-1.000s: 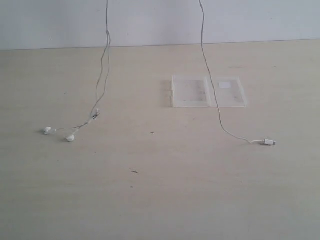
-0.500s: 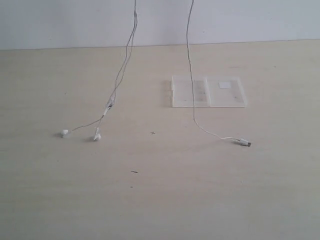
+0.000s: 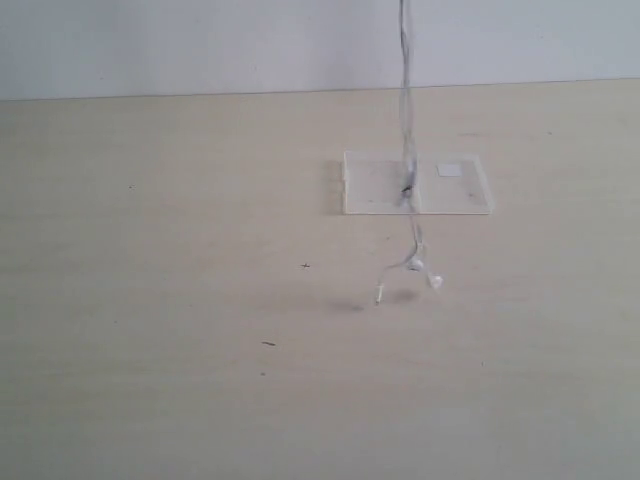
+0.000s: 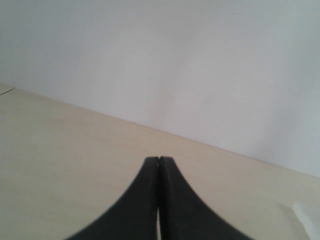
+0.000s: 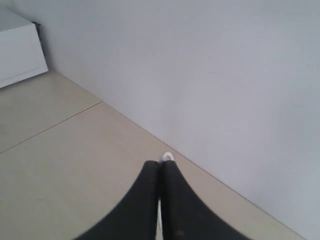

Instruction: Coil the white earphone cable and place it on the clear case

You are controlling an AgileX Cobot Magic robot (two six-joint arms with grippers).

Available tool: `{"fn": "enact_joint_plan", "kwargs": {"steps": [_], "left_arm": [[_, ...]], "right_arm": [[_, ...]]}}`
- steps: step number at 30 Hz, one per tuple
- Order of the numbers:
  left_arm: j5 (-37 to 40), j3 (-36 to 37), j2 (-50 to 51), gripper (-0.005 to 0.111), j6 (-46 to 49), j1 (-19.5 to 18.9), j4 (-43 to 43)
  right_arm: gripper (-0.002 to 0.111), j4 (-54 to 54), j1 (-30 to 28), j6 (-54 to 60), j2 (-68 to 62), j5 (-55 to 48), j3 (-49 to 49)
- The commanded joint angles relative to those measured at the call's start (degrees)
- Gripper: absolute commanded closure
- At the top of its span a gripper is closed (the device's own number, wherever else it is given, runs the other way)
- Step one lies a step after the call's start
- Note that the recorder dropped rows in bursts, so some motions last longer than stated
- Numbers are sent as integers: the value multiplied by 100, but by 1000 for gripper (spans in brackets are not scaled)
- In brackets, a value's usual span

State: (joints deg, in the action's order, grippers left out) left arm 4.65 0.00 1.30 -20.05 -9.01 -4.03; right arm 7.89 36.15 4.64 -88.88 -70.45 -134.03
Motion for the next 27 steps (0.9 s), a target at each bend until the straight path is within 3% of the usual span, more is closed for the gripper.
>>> {"fn": "enact_joint_plan", "kwargs": {"steps": [1, 13, 15, 20, 23, 27], "left_arm": [[17, 0, 0, 107, 13, 37, 21], [-52, 0, -1, 107, 3, 37, 21], [-190, 0, -1, 107, -345, 37, 42], [-1053, 0, -1, 107, -2548, 37, 41], [-1915, 0, -1, 107, -2502, 37, 17], [-2313, 0, -1, 107, -2502, 37, 17]], "right_arm": [[108, 303, 8, 99, 25, 48, 118], [108, 477, 53, 111, 122, 394, 410], [108, 489, 53, 111, 111, 394, 445], [108, 395, 53, 123, 122, 357, 447], [108, 426, 53, 123, 111, 315, 447], [108, 514, 53, 135, 100, 315, 447]]}}
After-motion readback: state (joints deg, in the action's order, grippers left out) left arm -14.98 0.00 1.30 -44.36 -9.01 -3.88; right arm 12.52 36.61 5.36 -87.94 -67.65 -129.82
